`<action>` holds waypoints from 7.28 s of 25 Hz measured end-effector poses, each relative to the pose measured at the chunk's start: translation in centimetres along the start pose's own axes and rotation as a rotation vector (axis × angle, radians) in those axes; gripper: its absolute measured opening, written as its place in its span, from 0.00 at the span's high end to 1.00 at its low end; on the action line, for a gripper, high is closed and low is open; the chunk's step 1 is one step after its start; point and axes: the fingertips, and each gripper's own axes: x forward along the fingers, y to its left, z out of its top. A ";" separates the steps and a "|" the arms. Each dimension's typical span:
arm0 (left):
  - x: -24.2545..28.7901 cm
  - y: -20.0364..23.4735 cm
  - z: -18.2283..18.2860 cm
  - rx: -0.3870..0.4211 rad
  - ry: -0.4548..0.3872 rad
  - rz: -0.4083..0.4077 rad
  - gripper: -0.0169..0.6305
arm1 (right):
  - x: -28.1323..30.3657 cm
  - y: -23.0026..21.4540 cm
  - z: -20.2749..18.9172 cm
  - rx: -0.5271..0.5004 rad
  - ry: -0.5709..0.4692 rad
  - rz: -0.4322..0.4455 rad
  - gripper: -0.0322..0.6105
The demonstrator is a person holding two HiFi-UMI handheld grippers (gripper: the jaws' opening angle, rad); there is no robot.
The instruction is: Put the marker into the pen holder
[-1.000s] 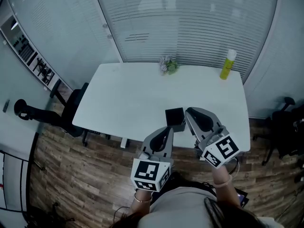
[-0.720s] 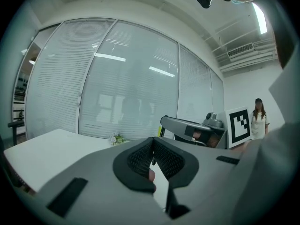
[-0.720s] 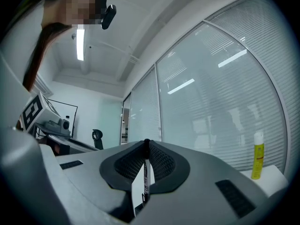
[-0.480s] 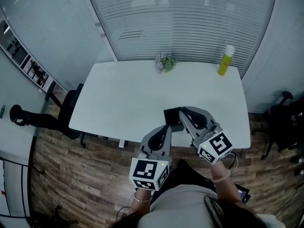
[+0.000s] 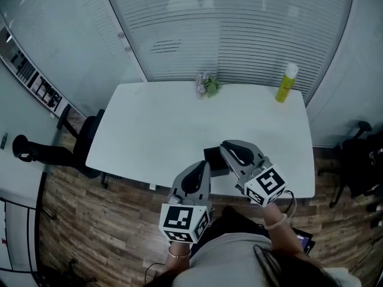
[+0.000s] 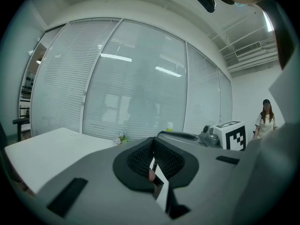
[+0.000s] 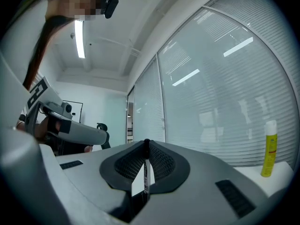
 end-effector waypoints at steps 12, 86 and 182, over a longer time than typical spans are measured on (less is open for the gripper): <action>1.7 1.0 0.1 -0.029 -0.001 0.033 0.94 | 1.9 -0.9 -4.1 0.047 0.107 0.060 0.87; 3.5 5.2 -1.4 -0.080 0.036 0.087 0.95 | 4.8 1.2 -15.8 -0.171 0.837 0.257 0.85; -3.7 -8.3 -3.3 -0.009 0.051 0.096 0.94 | -11.3 0.5 -2.0 0.075 0.203 -0.017 0.91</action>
